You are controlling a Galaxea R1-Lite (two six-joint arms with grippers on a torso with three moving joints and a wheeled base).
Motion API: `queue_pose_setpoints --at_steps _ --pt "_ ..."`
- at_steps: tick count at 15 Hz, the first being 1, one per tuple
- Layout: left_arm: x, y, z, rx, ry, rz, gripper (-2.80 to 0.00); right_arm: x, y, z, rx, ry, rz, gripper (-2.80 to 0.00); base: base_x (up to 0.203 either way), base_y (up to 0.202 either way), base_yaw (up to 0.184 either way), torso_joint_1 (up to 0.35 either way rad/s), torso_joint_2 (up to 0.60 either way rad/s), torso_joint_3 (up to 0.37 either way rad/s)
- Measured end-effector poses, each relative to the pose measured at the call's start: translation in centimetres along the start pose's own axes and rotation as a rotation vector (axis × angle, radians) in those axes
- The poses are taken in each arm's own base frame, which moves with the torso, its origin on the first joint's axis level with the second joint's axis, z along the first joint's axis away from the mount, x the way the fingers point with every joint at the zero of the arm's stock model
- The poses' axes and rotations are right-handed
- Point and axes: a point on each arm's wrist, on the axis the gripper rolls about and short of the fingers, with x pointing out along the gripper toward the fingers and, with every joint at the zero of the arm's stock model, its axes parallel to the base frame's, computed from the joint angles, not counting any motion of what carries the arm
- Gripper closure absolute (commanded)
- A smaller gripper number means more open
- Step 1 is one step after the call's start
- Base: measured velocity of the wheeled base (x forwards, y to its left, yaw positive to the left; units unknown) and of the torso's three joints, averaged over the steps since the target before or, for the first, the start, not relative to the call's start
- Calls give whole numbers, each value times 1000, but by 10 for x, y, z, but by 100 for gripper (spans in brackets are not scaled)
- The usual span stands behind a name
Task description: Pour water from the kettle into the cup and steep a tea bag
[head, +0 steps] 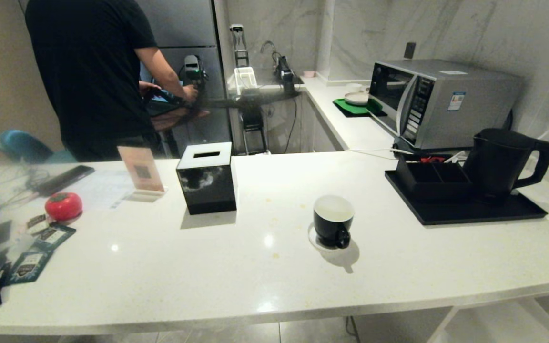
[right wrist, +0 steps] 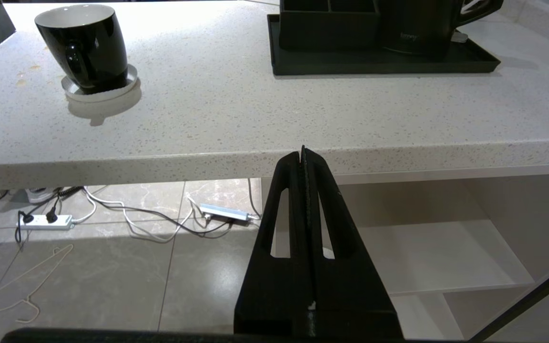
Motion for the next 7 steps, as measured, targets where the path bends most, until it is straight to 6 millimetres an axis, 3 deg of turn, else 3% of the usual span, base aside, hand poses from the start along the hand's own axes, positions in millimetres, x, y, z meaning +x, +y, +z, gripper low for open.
queue_pose_setpoints --at_steps 7 --pt "0 0 0 0 0 0 0 0 0 0 12 -2 0 0 0 0 0 0 0 0"
